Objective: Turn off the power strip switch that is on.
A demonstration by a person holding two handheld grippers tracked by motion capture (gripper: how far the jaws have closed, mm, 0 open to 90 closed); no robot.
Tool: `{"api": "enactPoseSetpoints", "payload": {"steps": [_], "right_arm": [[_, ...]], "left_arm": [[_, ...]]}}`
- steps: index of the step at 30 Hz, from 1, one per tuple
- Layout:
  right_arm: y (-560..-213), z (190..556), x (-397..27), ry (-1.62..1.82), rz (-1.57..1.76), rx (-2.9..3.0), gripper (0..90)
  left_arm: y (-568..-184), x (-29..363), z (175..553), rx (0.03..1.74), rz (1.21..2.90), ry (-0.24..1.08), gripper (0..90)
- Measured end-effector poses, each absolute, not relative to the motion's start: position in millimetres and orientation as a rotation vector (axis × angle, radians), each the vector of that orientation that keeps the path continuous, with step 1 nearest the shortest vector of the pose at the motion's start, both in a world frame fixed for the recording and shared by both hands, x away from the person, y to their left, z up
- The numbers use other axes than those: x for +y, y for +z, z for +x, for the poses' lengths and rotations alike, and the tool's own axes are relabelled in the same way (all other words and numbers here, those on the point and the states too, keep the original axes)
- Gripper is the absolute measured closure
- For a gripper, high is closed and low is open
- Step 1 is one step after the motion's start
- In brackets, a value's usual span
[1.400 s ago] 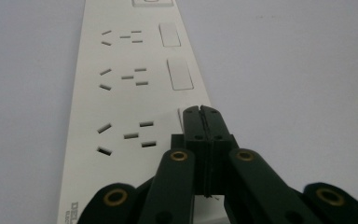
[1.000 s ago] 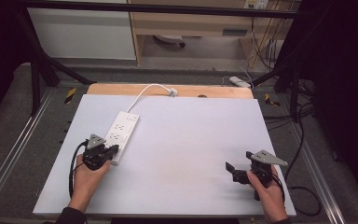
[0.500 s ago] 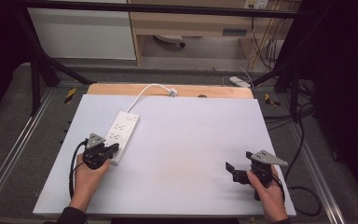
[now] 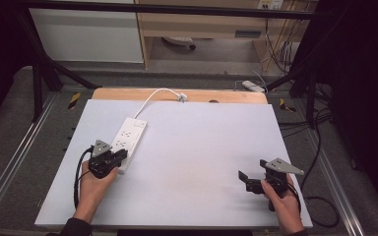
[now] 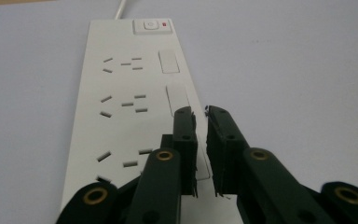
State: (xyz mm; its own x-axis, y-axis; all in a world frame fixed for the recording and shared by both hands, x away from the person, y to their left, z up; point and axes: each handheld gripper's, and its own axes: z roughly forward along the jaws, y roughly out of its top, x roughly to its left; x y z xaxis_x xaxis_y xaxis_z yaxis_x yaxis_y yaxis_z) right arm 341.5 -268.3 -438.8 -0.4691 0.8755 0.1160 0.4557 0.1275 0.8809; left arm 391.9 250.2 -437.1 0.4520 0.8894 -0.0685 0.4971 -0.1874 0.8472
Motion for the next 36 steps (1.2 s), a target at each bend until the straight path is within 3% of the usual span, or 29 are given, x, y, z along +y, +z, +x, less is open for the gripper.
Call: {"api": "enactPoseSetpoints", "payload": {"steps": [12,15,30,36], "right_arm": [[-439,342,-268,1.294,1.280,1.982,2.6],[-440,342,-267,1.294,1.283,1.989,2.6],[-442,344,-270,1.298,1.300,1.990,2.5],[-443,345,-271,1.300,1.301,1.988,2.5]], "left_arm": [[-436,248,393,1.188,1.804,0.589,57.4],[-436,246,394,1.206,1.803,0.597,45.1],[-429,241,398,1.210,1.712,0.633,8.8],[-424,235,402,1.169,1.672,0.664,6.9]]}}
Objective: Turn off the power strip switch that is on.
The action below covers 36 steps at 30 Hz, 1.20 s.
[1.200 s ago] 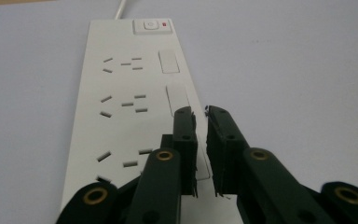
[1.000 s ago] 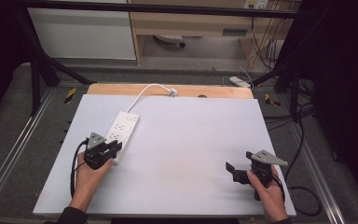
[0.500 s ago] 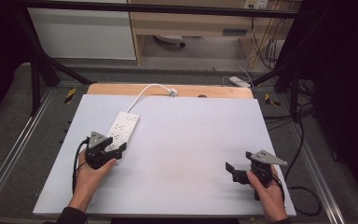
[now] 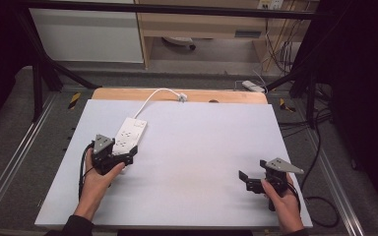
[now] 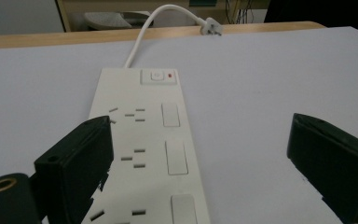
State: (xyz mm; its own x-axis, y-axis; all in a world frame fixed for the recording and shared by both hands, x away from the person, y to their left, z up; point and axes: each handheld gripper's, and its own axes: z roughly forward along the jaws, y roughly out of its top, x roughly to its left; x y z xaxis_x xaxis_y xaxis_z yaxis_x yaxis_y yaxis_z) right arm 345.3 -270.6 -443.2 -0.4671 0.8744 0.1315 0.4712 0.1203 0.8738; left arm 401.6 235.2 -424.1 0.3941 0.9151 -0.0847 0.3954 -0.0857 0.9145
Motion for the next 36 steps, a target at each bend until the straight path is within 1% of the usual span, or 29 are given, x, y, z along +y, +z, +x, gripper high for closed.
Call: {"api": "enactPoseSetpoints", "payload": {"steps": [5,16,36], "right_arm": [[-443,346,-270,1.296,1.297,1.989,2.5],[-441,345,-269,1.291,1.285,1.991,2.5],[-440,343,-267,1.291,1.287,1.986,2.3]], "left_arm": [[-420,232,398,1.124,1.668,0.673,6.5],[-409,239,392,1.120,1.608,0.676,5.8],[-383,247,370,1.093,1.598,0.667,5.3]]}}
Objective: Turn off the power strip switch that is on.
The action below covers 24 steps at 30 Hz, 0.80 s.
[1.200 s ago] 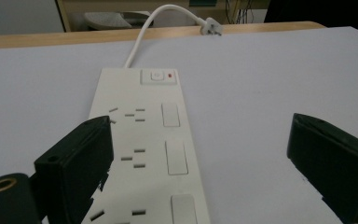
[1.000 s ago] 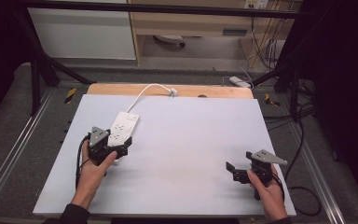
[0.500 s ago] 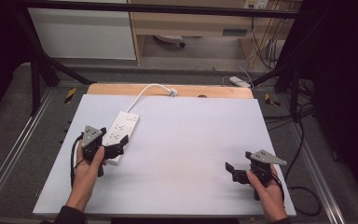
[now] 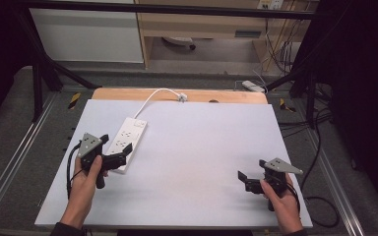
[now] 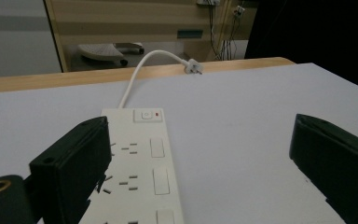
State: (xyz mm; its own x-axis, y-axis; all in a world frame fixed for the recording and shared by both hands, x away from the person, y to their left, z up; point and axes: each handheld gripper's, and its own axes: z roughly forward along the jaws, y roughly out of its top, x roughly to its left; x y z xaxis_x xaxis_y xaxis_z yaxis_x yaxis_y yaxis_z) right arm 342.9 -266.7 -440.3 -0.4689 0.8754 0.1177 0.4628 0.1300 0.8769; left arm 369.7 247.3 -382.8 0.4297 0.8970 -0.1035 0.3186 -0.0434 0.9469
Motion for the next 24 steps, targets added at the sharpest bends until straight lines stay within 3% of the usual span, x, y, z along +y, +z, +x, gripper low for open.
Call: {"api": "enactPoseSetpoints", "payload": {"steps": [24], "right_arm": [[-439,343,-268,1.298,1.286,1.985,2.2]], "left_arm": [[-355,270,335,1.052,1.583,0.655,5.2]]}}
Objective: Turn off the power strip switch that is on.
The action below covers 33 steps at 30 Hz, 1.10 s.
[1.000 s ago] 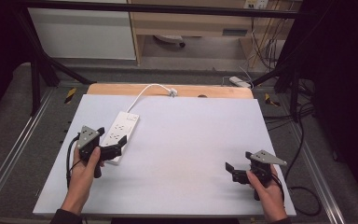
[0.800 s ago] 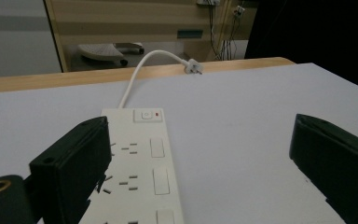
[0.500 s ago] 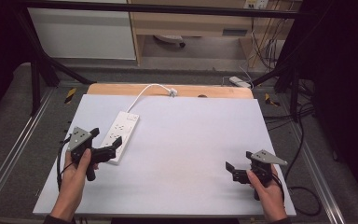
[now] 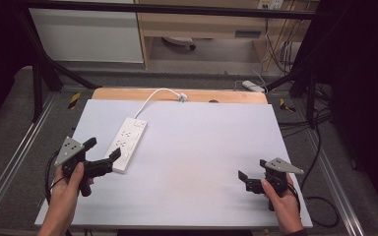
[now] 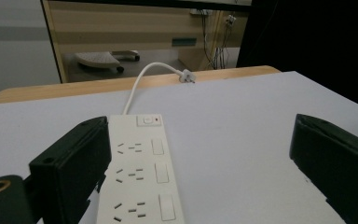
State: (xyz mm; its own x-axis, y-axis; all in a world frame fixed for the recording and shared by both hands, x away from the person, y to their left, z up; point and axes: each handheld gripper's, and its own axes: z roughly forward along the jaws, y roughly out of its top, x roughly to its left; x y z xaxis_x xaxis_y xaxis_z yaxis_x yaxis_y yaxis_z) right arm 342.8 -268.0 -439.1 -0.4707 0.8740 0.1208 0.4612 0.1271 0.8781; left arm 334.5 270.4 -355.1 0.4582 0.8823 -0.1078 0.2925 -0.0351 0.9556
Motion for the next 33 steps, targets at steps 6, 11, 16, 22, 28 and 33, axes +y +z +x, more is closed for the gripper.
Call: {"api": "enactPoseSetpoints", "payload": {"steps": [6,11,16,22,28,33], "right_arm": [[-439,342,-268,1.295,1.287,1.986,2.2],[-439,342,-267,1.295,1.286,1.986,2.2],[-439,342,-268,1.298,1.283,1.985,2.2],[-439,342,-267,1.292,1.280,1.983,2.2],[-439,342,-267,1.289,1.276,1.986,2.2],[-439,342,-267,1.280,1.273,1.980,2.4]], "left_arm": [[-353,277,326,1.043,1.577,0.659,5.1],[-351,284,319,1.036,1.569,0.659,5.1],[-352,291,311,1.032,1.565,0.664,5.1],[-355,298,302,1.018,1.574,0.665,5.3],[-362,303,297,1.032,1.579,0.664,5.5],[-374,306,295,1.054,1.578,0.651,5.9]]}}
